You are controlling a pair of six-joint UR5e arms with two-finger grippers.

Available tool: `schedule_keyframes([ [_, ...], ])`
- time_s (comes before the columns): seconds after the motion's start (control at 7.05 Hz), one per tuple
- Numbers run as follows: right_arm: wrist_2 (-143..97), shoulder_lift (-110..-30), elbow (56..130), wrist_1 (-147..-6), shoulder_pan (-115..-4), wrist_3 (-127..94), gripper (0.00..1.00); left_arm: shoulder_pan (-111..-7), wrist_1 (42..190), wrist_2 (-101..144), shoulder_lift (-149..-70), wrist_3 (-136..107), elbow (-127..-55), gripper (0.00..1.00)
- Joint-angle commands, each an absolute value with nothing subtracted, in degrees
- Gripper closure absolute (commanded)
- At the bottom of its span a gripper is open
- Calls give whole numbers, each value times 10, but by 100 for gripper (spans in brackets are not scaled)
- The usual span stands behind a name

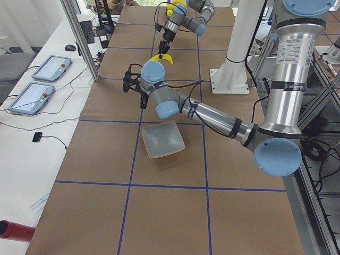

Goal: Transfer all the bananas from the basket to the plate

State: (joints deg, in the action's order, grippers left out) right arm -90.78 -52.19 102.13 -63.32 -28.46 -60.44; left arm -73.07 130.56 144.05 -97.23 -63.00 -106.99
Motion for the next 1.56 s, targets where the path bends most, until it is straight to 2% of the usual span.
schedule_keyframes([
  [0.0,-841,-510,1028,-580,-229,-643,100,-702,1308,1436,-1036,-799,-1068,0],
  [0.43,-732,-492,1025,-515,-177,-671,100,-680,1309,1435,-1089,-997,-1070,0],
  [0.71,-715,-476,1022,-517,-170,-670,100,-612,1328,1342,-1121,-1104,-1072,0],
  [0.85,-716,-474,1019,-519,-174,-663,100,-566,1333,1302,-1129,-1118,-1071,0],
  [1.42,-715,-447,1008,-515,-183,-670,100,-535,1335,1300,-1134,-1164,-1079,0],
])
